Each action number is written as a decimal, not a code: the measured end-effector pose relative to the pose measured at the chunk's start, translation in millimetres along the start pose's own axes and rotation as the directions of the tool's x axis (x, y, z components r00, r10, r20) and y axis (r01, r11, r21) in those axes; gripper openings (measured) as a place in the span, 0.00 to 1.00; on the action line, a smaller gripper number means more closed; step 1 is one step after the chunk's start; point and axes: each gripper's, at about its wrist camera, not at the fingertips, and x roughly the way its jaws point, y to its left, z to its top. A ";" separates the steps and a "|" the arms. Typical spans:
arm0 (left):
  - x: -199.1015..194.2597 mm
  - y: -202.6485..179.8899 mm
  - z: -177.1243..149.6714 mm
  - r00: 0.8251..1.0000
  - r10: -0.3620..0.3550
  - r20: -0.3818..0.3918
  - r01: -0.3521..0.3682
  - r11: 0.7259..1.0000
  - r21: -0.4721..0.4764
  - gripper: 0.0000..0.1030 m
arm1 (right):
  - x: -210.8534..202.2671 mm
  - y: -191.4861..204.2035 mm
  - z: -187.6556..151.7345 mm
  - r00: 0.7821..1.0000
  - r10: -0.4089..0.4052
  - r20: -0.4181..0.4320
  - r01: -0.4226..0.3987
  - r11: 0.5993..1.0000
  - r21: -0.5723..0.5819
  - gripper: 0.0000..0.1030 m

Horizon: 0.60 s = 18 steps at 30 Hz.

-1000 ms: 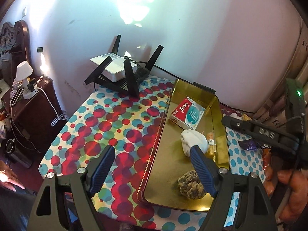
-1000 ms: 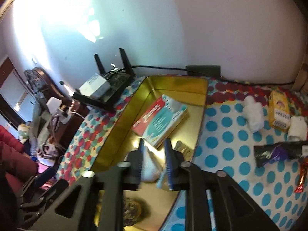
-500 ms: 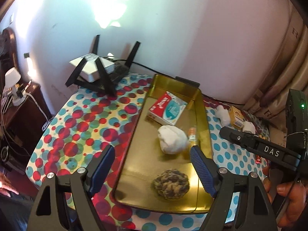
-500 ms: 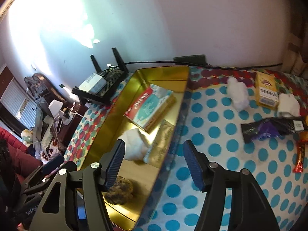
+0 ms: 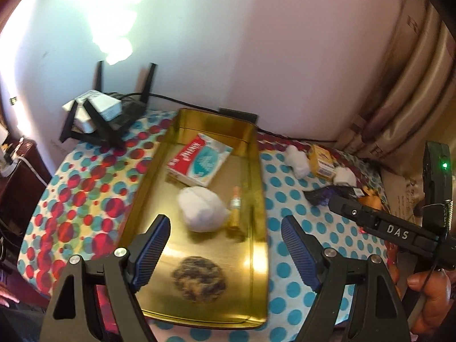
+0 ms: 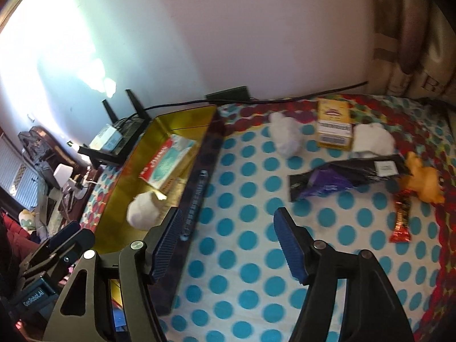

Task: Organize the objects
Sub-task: 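Carry the orange-capped bottle into the gold tray and release it, then move both grippers back toward the remaining items on the cloth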

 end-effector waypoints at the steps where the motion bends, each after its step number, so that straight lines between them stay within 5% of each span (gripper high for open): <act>1: 2.2 -7.2 -0.3 1.000 -0.011 -0.005 0.011 1.000 0.017 0.80 | -2.0 -5.2 -2.0 1.000 -0.022 0.001 0.022 1.000 0.000 0.63; 18: 40.1 -94.4 -4.0 0.987 -0.123 -0.105 0.140 0.974 0.176 0.80 | -24.8 -96.3 -38.1 0.987 -0.153 -0.041 0.157 0.977 0.142 0.64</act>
